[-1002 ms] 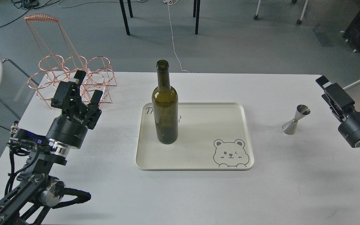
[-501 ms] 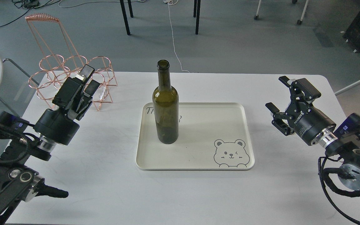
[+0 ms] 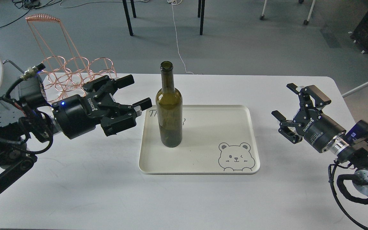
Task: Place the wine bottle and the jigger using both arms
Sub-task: 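Reach the left gripper to the wine bottle neck and grasp it, then lift the green wine bottle and carry it over the copper rack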
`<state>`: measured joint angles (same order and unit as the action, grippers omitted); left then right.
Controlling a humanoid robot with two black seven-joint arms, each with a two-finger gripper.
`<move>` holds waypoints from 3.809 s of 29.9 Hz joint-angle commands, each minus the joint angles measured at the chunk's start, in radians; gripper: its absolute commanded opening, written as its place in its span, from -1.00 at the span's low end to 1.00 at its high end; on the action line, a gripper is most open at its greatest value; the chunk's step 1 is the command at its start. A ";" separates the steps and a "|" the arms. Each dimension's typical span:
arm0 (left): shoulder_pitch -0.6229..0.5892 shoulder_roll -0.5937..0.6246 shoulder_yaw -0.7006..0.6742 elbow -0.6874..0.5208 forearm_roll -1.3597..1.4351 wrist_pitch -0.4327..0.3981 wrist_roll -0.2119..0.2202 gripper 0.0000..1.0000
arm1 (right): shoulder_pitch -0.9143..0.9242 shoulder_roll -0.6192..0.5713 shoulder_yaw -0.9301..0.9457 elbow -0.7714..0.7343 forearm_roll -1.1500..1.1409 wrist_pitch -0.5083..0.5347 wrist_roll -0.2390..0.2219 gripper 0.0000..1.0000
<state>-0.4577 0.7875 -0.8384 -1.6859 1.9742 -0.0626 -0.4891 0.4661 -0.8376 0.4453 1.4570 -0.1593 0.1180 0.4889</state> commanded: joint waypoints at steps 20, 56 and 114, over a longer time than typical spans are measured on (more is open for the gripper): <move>-0.282 -0.215 0.163 0.259 -0.008 -0.122 0.000 0.96 | -0.003 0.003 0.006 -0.015 -0.005 -0.021 0.000 0.98; -0.335 -0.280 0.187 0.331 -0.005 -0.085 0.000 -0.82 | -0.003 0.003 0.007 -0.013 -0.005 -0.047 0.000 0.97; -0.656 0.021 0.378 0.758 -0.163 0.049 0.000 -0.81 | -0.007 0.009 0.015 -0.013 -0.011 -0.080 0.000 0.97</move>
<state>-1.1134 0.8086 -0.4697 -0.9299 1.8133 -0.0210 -0.4887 0.4588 -0.8282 0.4598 1.4431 -0.1703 0.0383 0.4887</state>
